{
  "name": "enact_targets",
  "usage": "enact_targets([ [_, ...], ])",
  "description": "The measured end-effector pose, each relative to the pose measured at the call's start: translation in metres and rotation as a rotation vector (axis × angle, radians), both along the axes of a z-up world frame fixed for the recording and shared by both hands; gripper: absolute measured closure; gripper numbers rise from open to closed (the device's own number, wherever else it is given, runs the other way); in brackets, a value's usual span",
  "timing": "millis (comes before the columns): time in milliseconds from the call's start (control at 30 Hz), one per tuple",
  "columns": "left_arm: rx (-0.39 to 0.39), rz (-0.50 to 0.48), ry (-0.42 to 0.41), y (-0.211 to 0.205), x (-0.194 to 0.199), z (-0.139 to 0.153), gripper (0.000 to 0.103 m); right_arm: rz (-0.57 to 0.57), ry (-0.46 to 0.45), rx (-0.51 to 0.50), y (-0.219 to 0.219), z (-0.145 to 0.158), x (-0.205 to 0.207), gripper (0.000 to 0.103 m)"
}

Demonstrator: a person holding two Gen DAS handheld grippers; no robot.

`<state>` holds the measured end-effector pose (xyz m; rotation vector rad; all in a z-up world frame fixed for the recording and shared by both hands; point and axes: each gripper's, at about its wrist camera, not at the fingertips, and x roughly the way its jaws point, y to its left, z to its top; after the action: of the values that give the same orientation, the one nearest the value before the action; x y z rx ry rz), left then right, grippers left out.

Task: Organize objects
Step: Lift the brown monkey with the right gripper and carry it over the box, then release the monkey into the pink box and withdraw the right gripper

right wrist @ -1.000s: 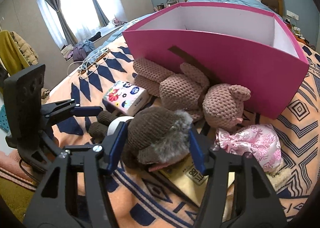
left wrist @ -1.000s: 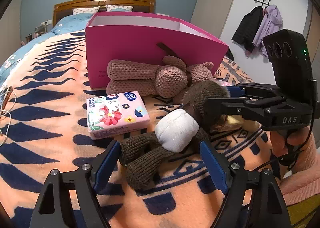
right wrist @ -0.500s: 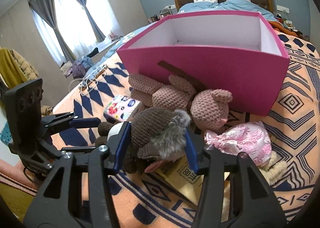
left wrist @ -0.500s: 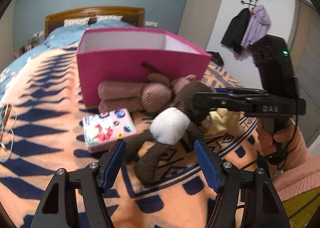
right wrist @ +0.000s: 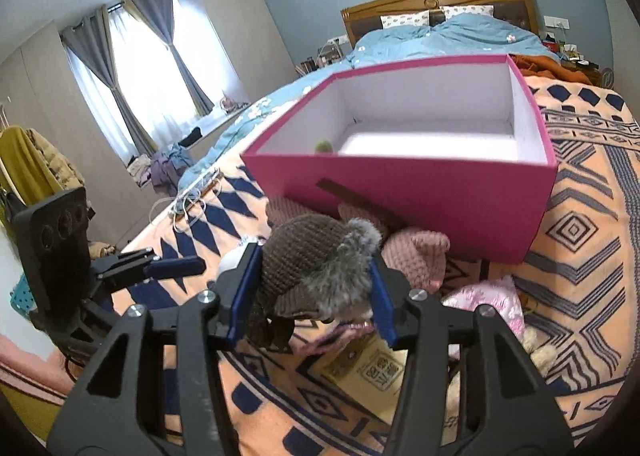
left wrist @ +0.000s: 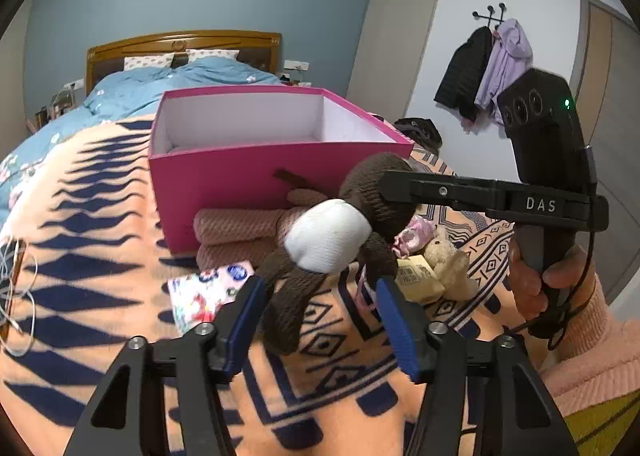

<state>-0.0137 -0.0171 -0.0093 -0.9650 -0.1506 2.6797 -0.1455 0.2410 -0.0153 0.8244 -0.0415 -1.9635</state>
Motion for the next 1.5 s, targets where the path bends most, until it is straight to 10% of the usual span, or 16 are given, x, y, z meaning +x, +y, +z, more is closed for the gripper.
enact_targets([
  [267,0.033,0.002,-0.001,-0.005,-0.02,0.008,0.068,-0.003,0.04,0.001,-0.009,0.014,0.002,0.05],
  [1000,-0.041,0.057,0.12,-0.036,-0.091,0.079,0.068,0.002,0.164,-0.071,-0.043,0.081,-0.045,0.05],
  [1500,-0.05,0.094,0.055,-0.052,-0.159,0.071,0.07,-0.021,0.082,-0.043,-0.079,0.068,-0.109,0.05],
])
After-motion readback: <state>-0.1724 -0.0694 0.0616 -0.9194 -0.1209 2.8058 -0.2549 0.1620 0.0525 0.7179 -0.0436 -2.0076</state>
